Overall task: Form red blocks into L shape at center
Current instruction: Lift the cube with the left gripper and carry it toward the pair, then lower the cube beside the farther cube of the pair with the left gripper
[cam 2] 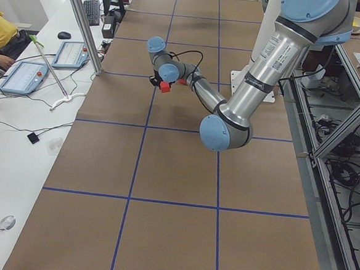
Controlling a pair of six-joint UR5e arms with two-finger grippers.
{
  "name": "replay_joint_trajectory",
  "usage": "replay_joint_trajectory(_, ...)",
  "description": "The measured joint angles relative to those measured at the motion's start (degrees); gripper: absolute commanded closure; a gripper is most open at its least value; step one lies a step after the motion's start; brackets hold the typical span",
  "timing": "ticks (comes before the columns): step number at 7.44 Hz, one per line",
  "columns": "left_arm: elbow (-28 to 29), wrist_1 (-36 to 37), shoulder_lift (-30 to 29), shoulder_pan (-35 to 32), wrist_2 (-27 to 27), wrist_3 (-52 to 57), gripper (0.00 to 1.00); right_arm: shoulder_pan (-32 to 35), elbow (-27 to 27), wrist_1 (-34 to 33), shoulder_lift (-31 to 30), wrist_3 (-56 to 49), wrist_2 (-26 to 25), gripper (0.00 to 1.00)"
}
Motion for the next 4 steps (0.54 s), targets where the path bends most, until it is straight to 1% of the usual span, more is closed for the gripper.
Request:
replay_joint_trajectory(1, -0.1, 0.1, -1.3, 3.1, 5.4, -0.5, 0.83, 0.0, 0.0, 0.0, 0.0, 0.0, 0.0, 0.01)
replay_joint_trajectory(2, -0.3, 0.2, -2.0, 6.0, 10.2, 1.5, 0.83, 0.0, -0.1, 0.0, 0.0, 0.0, 0.1, 0.01)
replay_joint_trajectory(3, -0.3, 0.8, -2.5, 8.7, 12.7, 3.7, 0.81, 0.0, -0.1, 0.0, 0.0, 0.0, 0.1, 0.01)
replay_joint_trajectory(4, -0.2, 2.5, -3.3, 10.7, 13.8, 4.7, 0.77, 0.0, -0.1, 0.0, 0.0, 0.0, 0.1, 0.01)
